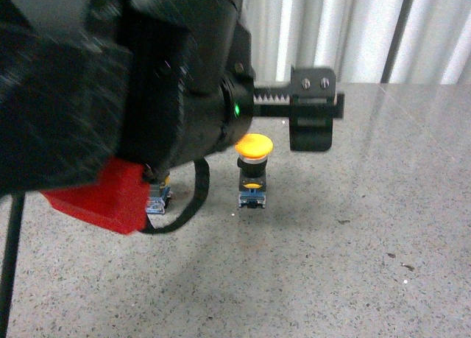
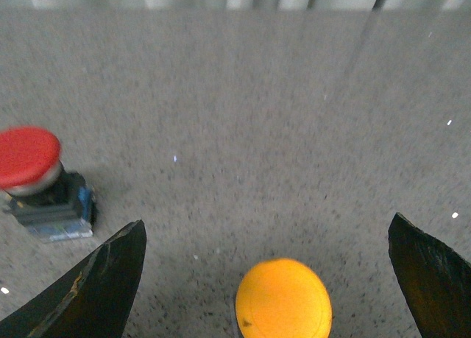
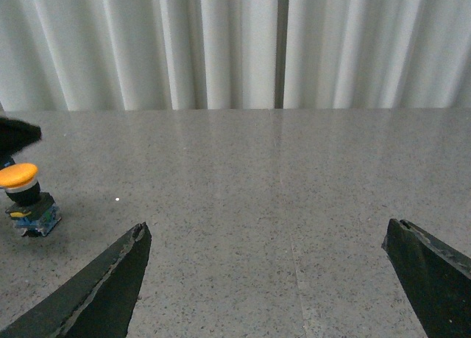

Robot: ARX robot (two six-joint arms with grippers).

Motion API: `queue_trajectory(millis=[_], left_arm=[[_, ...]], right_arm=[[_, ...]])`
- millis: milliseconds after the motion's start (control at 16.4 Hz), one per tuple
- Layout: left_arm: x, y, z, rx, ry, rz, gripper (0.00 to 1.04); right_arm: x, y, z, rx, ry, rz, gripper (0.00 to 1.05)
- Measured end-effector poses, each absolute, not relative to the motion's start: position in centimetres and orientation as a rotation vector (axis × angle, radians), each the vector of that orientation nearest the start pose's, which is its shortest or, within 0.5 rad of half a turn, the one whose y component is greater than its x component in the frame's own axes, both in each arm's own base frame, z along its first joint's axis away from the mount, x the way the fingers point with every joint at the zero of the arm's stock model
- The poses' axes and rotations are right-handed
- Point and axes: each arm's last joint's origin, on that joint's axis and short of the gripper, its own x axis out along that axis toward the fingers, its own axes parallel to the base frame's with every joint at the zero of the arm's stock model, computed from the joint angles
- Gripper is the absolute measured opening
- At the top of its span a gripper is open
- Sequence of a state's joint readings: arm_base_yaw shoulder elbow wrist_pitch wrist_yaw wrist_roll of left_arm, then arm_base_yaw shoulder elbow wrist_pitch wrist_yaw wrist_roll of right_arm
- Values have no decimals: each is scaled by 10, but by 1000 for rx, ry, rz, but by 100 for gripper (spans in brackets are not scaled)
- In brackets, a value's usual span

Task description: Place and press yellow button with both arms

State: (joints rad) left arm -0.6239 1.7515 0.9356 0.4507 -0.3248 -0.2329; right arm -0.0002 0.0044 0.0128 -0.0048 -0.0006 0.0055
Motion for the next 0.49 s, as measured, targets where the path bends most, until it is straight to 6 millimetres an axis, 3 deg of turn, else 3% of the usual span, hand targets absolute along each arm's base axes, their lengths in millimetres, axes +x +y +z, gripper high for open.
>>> queue_trajectory(millis=[122, 244, 488], left_arm=[[295, -180, 232, -100, 215, -226, 98], [274, -134, 265, -84, 80, -134, 98], [211, -72, 278, 17, -23, -99, 98]], right_arm=[[97, 0, 167, 6, -4, 0, 98], [97, 0, 167, 6, -4, 0, 98], [97, 0, 167, 6, -4, 0, 98]])
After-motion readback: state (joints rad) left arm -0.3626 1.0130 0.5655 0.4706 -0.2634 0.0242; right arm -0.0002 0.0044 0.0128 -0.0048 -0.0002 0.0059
